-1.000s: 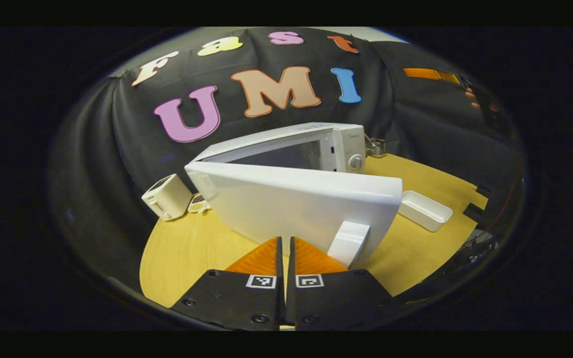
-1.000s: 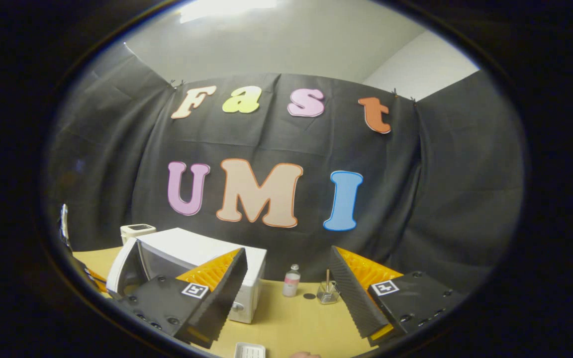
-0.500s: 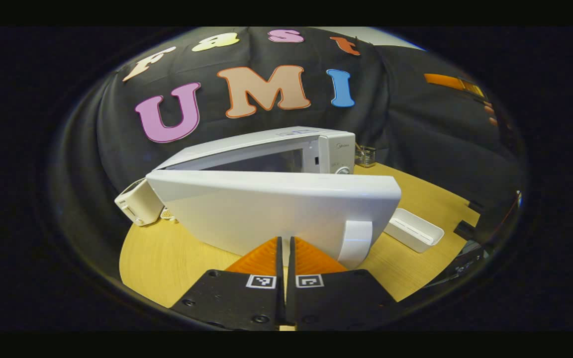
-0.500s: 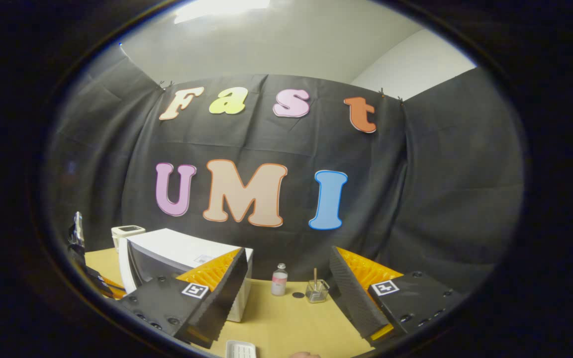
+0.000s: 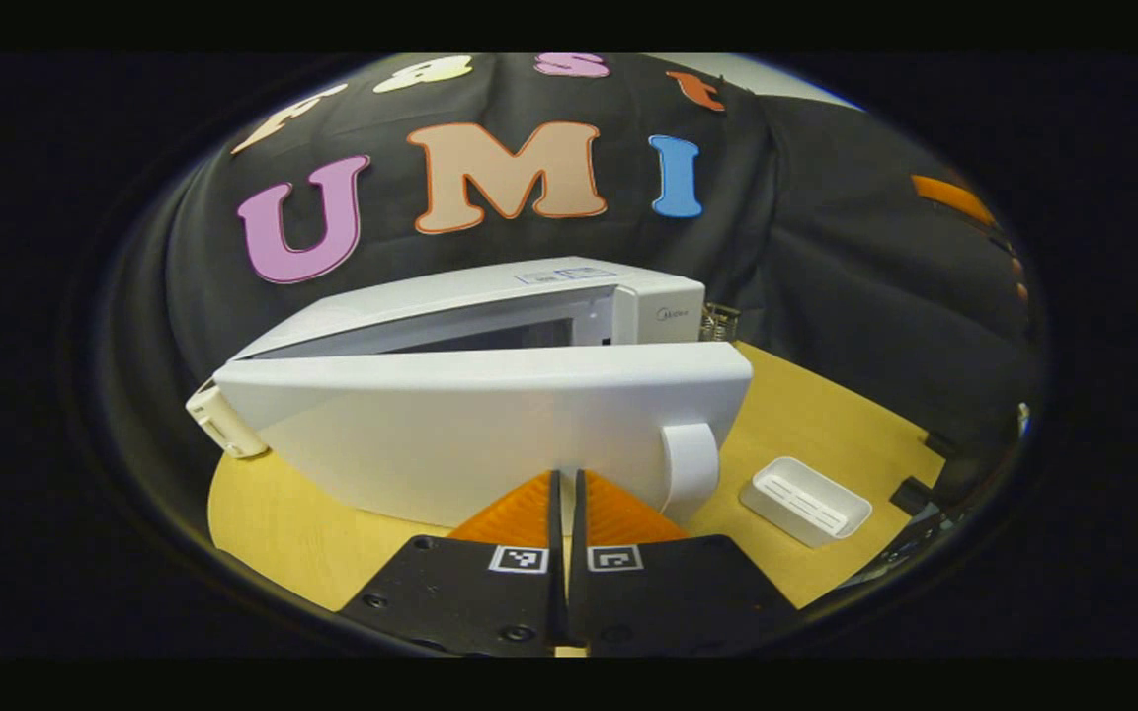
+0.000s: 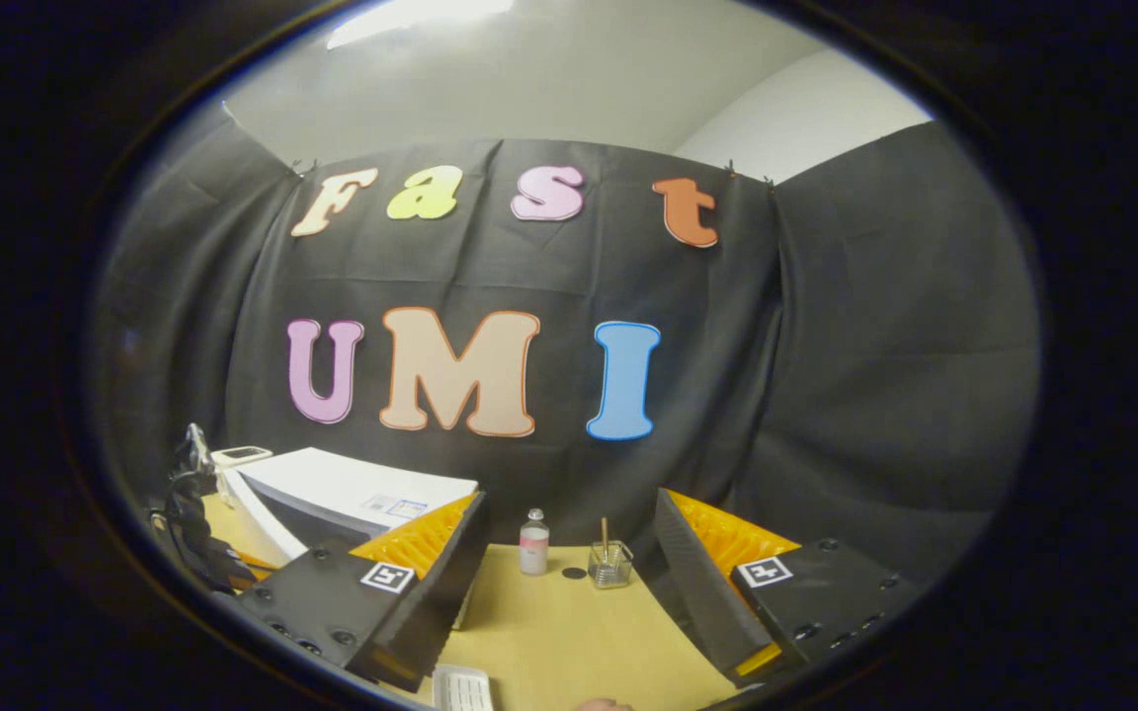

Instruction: Open the microwave oven with the left hand, put the food in, and close the microwave oven.

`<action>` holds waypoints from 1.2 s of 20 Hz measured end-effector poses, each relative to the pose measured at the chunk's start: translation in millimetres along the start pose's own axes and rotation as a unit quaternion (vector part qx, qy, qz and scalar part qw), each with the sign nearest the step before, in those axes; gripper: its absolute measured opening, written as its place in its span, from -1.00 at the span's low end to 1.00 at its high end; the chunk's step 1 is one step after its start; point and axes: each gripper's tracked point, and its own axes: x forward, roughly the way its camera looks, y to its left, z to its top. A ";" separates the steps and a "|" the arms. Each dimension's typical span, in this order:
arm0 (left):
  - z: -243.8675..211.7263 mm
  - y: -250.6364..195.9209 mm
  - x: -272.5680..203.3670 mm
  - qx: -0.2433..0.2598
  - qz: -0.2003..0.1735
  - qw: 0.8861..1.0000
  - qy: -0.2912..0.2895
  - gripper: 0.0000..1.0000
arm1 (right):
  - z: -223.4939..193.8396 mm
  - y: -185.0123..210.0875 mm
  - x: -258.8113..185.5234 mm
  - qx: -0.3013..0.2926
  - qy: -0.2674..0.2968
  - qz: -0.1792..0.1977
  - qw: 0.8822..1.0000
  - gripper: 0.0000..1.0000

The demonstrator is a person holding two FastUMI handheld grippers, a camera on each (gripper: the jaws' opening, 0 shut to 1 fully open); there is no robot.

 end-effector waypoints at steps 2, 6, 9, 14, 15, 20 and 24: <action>8.2 1.5 8.5 0.009 0.000 1.000 -0.003 -1.00 | 2.6 -5.4 -1.8 -0.003 -0.003 0.001 1.000 0.93; 17.4 1.6 29.0 0.022 -0.001 1.000 -0.001 -0.99 | 4.0 -12.2 0.3 -0.001 -0.002 0.000 1.000 0.93; 21.6 3.0 40.5 0.008 0.004 1.000 0.002 -0.99 | 4.1 -16.1 0.6 -0.002 0.000 -0.001 1.000 0.93; 29.7 7.3 56.4 -0.020 0.020 1.000 0.007 -1.00 | 10.9 -15.4 0.5 0.009 -0.006 0.002 1.000 0.93; 33.3 7.9 57.9 -0.022 0.021 1.000 0.004 -0.99 | 10.1 -14.9 0.3 0.007 -0.005 0.004 1.000 0.93; 36.1 10.6 63.0 -0.028 0.036 0.999 0.008 -1.00 | 9.7 -8.7 -0.6 0.004 -0.005 0.019 1.000 0.93; 38.8 13.6 65.9 -0.043 0.049 0.998 0.004 -0.99 | 7.8 -5.9 -1.4 0.002 -0.003 0.029 1.000 0.93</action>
